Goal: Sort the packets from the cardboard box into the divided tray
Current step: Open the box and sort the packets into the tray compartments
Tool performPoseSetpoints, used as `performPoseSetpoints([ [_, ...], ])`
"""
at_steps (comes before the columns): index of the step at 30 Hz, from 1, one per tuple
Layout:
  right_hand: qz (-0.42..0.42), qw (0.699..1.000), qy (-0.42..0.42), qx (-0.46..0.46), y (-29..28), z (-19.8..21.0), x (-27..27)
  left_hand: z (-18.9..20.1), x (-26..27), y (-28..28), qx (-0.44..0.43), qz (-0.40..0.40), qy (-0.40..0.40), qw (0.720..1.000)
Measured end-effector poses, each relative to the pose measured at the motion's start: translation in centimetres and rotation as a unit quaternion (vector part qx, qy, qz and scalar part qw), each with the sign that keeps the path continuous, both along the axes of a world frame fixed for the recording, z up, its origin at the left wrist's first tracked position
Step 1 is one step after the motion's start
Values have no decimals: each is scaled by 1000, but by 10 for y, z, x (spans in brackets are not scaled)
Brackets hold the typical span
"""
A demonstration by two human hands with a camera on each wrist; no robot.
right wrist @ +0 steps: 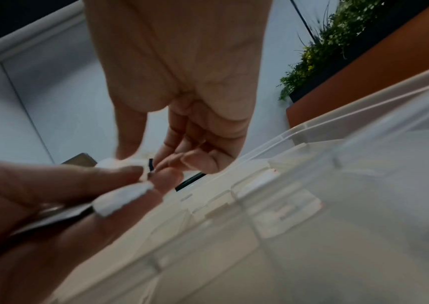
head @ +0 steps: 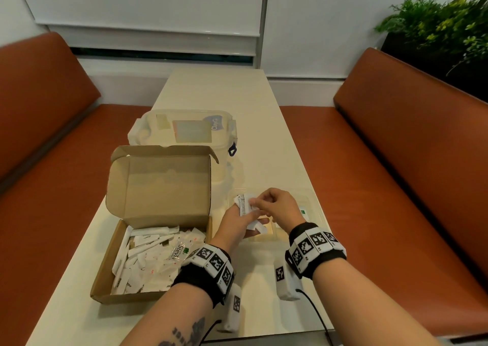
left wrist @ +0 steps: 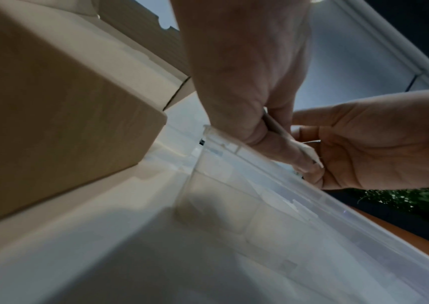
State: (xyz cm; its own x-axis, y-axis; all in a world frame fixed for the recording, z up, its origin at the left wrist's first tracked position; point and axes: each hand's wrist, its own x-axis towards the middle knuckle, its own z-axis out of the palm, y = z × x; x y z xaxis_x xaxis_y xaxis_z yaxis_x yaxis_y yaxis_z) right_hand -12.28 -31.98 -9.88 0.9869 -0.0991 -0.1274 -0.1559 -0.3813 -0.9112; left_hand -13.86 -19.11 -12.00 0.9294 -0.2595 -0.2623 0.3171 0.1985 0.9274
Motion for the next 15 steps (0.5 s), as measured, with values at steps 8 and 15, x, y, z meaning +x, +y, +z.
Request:
performPoseSetpoints([
  [8, -28, 1000, -10, -10, 2, 6, 4, -3, 2, 4, -51, 40, 22, 998],
  [15, 21, 967, -32, -250, -13, 32, 25, -14, 12, 13, -20, 197, -2, 980],
])
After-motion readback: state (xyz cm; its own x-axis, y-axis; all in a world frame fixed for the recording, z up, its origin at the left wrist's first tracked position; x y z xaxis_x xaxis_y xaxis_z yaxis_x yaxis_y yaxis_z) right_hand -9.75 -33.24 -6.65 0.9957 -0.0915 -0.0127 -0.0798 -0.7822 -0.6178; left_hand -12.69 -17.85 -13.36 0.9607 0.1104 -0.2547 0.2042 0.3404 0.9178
